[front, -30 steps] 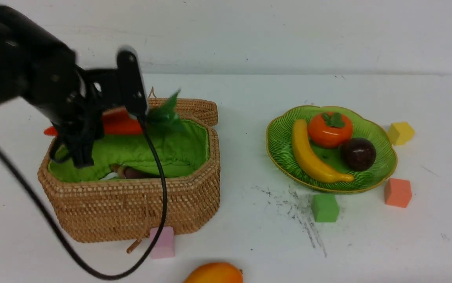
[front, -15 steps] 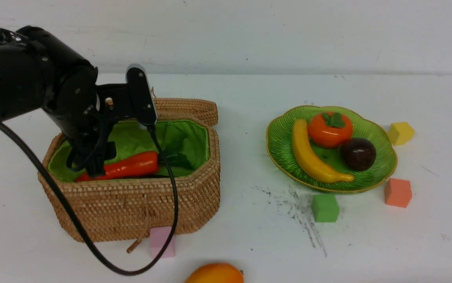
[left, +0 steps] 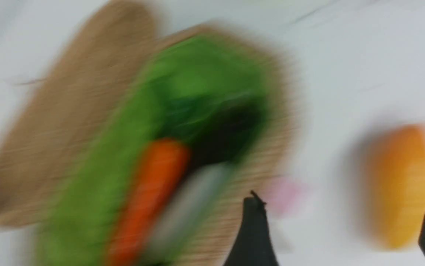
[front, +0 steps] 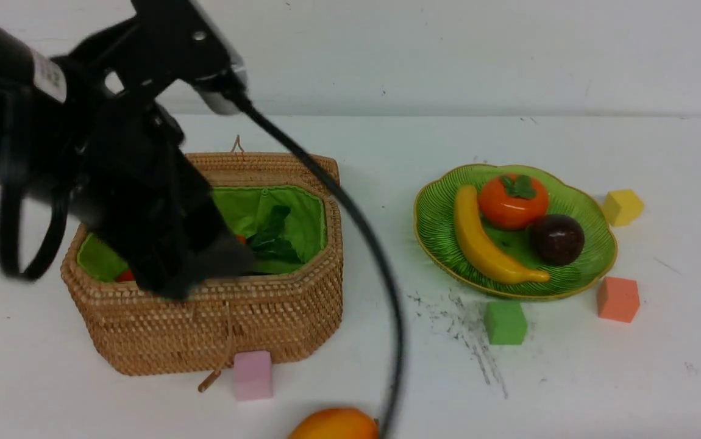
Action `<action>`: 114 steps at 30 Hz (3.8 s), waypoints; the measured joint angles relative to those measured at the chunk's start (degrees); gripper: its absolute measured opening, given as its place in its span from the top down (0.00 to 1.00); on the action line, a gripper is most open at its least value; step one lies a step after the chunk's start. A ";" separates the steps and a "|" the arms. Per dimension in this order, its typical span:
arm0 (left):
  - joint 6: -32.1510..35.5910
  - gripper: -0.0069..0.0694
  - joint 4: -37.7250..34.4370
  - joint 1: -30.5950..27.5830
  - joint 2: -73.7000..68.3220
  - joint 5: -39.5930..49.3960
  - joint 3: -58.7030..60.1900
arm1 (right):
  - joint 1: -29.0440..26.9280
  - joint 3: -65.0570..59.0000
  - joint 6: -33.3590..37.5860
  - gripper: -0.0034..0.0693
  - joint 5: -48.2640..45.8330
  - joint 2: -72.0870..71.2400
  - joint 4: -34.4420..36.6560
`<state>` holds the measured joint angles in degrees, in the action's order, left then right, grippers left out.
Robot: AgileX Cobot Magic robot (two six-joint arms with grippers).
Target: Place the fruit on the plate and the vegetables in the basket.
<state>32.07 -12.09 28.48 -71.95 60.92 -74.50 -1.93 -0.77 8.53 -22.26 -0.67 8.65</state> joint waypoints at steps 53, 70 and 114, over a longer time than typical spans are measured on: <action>-14.28 0.19 -9.73 11.25 -29.87 -14.77 11.97 | 0.00 0.00 0.00 0.63 0.00 0.00 0.11; -10.27 0.19 -10.41 11.24 -40.83 -21.18 -27.23 | 0.00 0.00 0.00 0.63 0.00 0.00 0.11; -42.64 0.15 17.94 11.24 -62.00 -13.92 -54.57 | 0.00 0.00 0.00 0.63 0.00 0.00 0.11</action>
<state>-10.57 5.85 39.72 -133.95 47.01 -129.07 -1.93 -0.77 8.53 -22.26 -0.67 8.75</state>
